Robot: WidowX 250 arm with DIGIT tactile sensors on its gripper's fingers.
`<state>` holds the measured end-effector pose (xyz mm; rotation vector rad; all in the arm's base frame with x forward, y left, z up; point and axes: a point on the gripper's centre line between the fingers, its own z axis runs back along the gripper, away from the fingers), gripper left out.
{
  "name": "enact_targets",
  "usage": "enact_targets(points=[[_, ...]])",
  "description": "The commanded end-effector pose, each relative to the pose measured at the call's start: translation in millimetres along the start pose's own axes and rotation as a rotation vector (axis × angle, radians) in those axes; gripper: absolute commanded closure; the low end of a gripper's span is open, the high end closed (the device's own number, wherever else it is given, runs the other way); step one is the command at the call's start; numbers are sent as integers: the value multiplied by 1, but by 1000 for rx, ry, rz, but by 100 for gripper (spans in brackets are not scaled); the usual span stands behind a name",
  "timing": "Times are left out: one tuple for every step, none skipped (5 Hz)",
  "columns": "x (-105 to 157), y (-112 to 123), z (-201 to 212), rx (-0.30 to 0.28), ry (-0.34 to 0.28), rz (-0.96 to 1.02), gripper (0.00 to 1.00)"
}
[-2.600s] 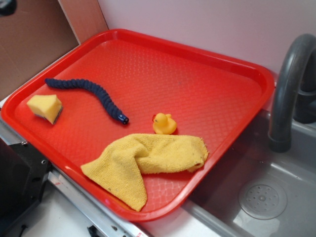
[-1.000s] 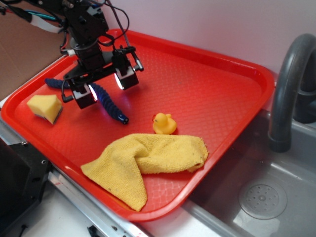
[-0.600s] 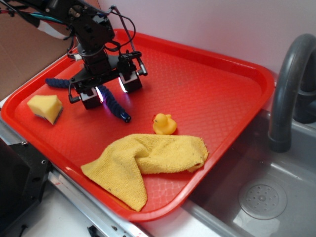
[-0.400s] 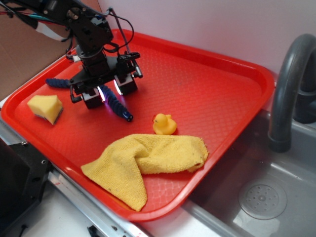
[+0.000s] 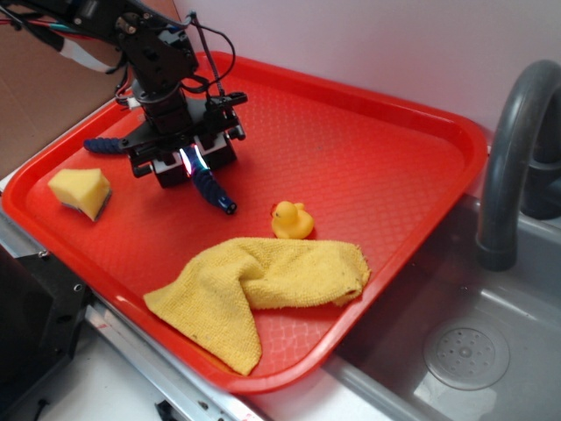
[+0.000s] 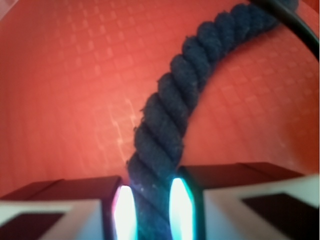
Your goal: Grab the blue rope.
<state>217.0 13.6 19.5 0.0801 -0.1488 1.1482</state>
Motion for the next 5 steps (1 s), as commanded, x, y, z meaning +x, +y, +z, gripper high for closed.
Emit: enact_targets(points=[[28, 5, 99, -199, -5, -279, 100], [26, 7, 149, -271, 4, -521, 100], [17, 19, 192, -329, 37, -730, 100], [13, 26, 208, -344, 31, -704, 100], [9, 26, 205, -263, 61, -735, 100]])
